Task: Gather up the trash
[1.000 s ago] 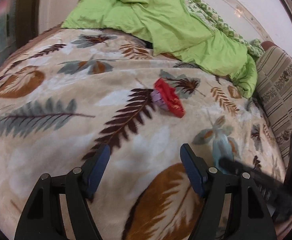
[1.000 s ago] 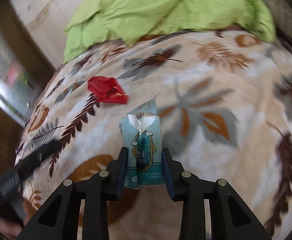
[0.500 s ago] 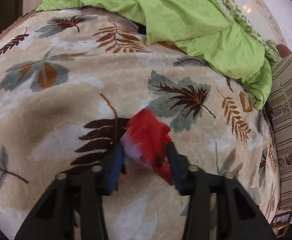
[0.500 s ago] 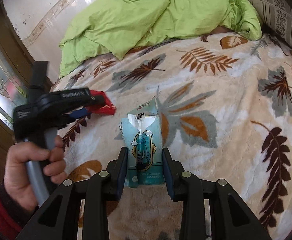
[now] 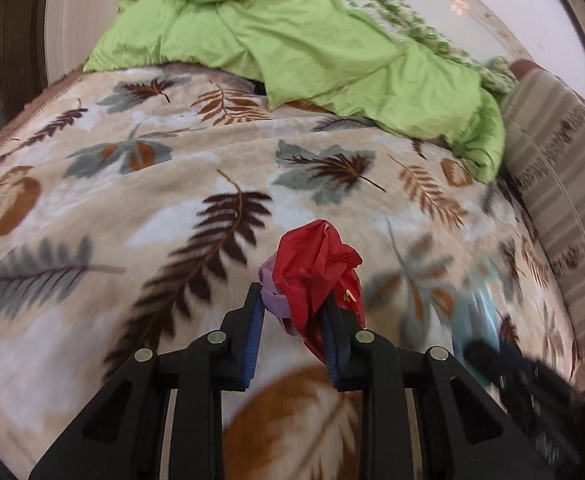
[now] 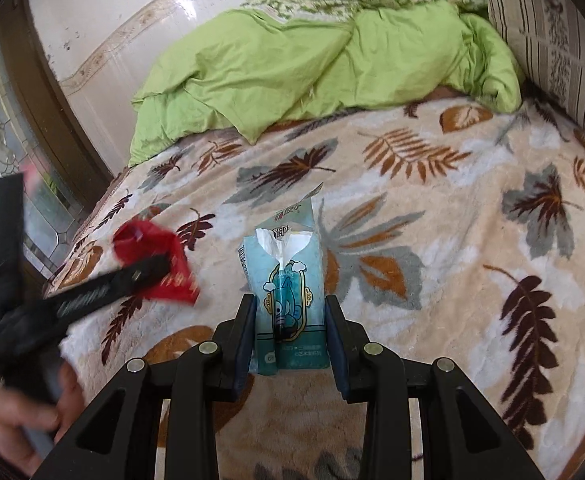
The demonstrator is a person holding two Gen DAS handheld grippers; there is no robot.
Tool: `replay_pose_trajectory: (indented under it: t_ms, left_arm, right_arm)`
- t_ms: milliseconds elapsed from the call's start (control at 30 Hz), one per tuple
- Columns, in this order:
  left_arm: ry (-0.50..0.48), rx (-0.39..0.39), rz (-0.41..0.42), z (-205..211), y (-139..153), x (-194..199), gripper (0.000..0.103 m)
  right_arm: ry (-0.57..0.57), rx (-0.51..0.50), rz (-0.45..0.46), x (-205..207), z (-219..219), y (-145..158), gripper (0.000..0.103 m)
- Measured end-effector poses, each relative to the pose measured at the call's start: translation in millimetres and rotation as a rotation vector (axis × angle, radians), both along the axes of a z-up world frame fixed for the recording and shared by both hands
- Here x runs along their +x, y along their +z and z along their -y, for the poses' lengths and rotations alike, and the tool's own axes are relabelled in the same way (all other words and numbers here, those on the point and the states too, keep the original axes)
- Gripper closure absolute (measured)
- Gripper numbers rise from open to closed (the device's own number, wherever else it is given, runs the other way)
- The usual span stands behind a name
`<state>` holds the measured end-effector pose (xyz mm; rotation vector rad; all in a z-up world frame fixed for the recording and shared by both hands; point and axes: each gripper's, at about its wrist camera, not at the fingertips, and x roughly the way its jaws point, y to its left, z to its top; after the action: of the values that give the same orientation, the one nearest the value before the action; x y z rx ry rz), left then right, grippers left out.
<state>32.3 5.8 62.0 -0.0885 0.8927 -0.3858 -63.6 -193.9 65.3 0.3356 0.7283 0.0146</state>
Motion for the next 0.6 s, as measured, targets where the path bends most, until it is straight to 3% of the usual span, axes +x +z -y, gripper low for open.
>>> replay_pose_trajectory:
  t_ms: [233, 400, 600]
  left_arm:
    - [-0.044, 0.049, 0.046, -14.8, 8.7, -80.9, 0.077]
    - [-0.021, 0.081, 0.081, -22.4, 5.5, -129.9, 0.077]
    - [0.002, 0.132, 0.111, -19.4, -5.3, -157.5, 0.077]
  right_arm:
    - [0.039, -0.003, -0.008, -40.0, -15.4, 0.4, 0.068]
    - [0.059, -0.032, -0.014, -68.9, -25.2, -2.3, 0.068]
    - [0.060, -0.037, -0.032, -95.3, -27.4, -7.9, 0.068]
